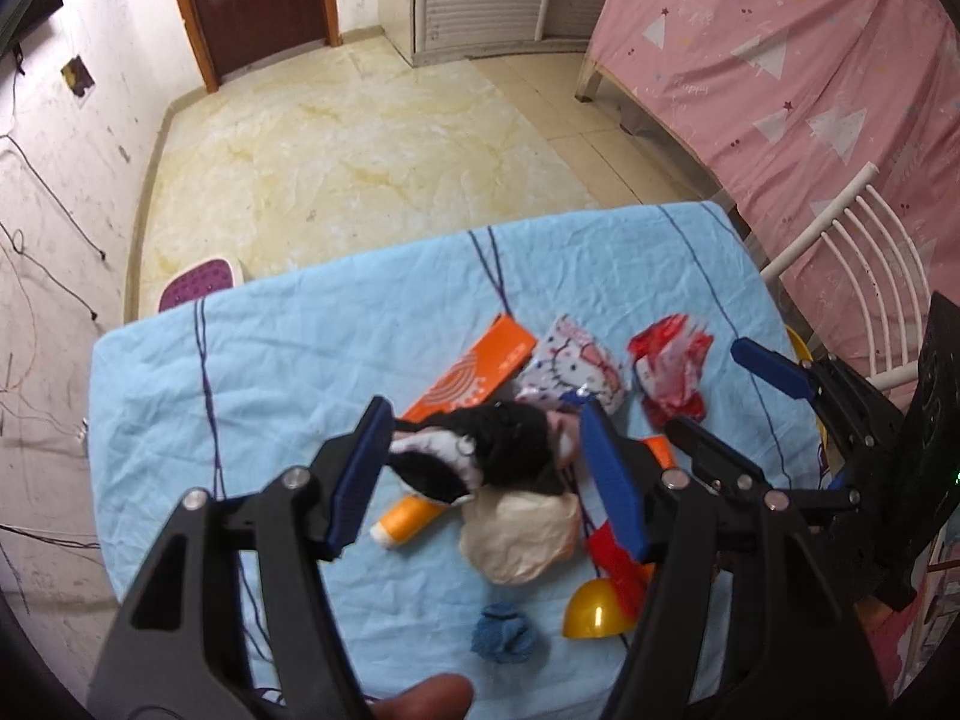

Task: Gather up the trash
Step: 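Move both tools back over the bed toward the sock and red bag, then grasp the black-and-white sock with the left tool while the right tool grasps the red plastic bag, then carry both items over the yellow bin and open both tools to drop them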

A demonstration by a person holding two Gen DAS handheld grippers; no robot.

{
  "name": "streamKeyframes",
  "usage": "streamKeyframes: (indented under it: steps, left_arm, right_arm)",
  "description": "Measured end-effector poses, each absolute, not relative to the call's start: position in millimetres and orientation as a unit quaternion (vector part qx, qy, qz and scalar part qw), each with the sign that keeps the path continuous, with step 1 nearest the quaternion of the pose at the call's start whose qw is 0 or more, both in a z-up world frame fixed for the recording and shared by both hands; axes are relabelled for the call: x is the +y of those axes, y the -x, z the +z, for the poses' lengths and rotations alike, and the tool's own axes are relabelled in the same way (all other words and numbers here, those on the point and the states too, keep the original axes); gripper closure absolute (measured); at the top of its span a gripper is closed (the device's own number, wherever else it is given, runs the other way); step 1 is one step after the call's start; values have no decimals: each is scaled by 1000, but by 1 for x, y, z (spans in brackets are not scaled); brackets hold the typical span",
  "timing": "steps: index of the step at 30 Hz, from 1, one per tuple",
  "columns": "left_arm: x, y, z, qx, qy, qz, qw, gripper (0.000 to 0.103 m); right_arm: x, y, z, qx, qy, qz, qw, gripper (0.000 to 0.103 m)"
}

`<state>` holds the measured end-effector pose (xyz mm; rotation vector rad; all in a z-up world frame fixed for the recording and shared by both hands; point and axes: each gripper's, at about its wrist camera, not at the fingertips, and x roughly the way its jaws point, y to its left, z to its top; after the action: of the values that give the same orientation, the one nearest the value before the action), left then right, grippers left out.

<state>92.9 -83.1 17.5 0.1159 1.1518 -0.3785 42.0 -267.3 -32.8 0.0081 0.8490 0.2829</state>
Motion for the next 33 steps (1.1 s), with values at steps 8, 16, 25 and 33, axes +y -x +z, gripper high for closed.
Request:
streamKeyframes:
  steps: [8, 16, 25, 33]
  left_arm:
    - [-69, -101, -9, 567, -41, -174, 805, 41]
    - [-63, -102, -16, 568, -22, -180, 803, 43]
    - [-68, -92, -12, 555, -30, -174, 813, 65]
    - [-73, -80, 8, 537, -40, -168, 826, 68]
  right_arm:
    - [-261, -60, -45, 428, -4, 133, 894, 39]
    - [-258, -69, -55, 437, -8, 126, 891, 39]
    - [-261, -63, -57, 426, 0, 127, 896, 82]
    - [-275, -49, -36, 397, -9, 124, 909, 82]
